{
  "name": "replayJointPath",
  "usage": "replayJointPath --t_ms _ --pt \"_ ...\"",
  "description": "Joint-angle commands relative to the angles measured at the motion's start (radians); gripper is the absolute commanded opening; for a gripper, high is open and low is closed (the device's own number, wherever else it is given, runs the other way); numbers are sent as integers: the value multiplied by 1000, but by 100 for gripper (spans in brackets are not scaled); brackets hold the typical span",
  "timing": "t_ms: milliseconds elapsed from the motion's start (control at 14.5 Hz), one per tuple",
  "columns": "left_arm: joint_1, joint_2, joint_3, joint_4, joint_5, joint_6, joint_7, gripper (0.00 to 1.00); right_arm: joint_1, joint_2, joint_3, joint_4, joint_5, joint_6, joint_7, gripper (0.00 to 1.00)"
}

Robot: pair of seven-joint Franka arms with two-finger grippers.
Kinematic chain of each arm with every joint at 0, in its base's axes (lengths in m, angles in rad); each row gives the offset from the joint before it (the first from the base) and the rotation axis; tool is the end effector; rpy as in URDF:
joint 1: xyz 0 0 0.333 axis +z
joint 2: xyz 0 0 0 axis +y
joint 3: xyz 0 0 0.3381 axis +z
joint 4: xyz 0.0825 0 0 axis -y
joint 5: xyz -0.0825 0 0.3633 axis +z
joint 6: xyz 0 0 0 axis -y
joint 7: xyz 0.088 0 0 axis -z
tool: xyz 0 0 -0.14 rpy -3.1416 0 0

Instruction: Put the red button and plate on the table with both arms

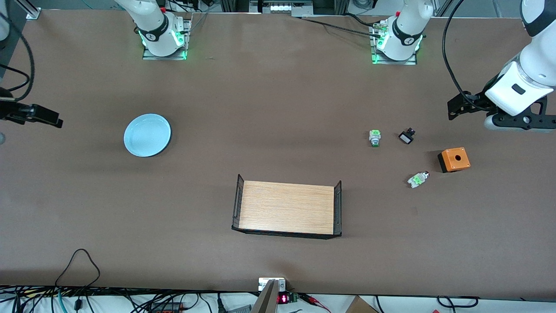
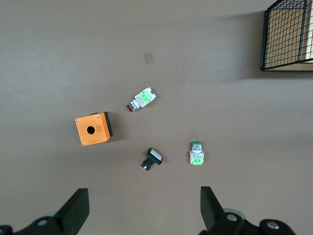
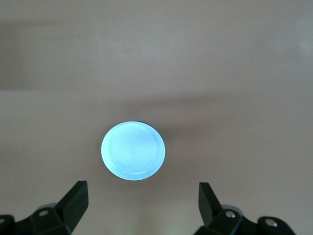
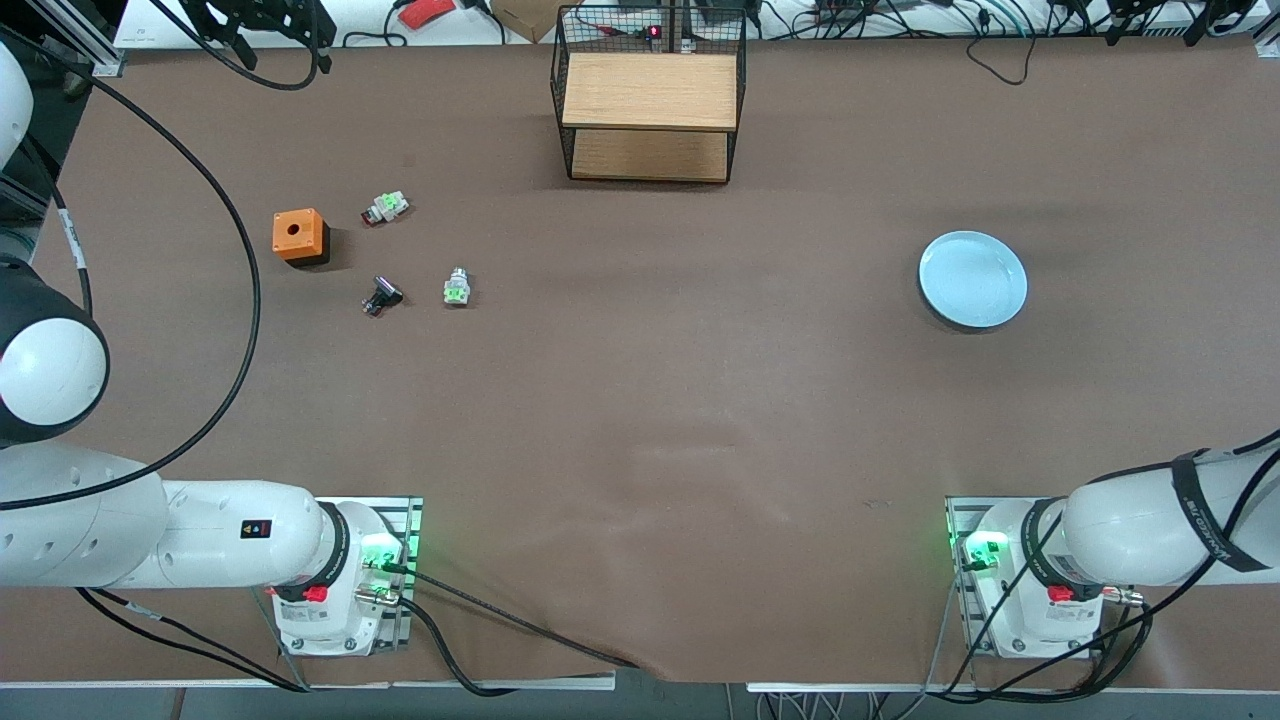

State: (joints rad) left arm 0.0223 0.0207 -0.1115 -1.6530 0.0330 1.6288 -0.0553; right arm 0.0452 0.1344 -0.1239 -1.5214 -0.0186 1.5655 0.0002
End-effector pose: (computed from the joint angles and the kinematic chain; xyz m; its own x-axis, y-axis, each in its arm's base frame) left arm 0.5392 -0.0432 0.5704 0.9984 -0.0358 -0.0430 -0.0373 -0.9988 -0.0329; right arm 0.5692 -0.0431 0.5616 0.9929 -0.0790 -0.0891 -0.0761 -0.9965 0.0351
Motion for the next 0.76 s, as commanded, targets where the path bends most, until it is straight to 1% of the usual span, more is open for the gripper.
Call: replayJointPath --t_ms 0,690 --pt "7 -2 -1 16 -22 -21 9 100 8 -82 1 -100 -12 34 7 100" --pt "7 -2 -1 16 -22 -21 6 100 12 -88 4 -98 -8 8 7 100"
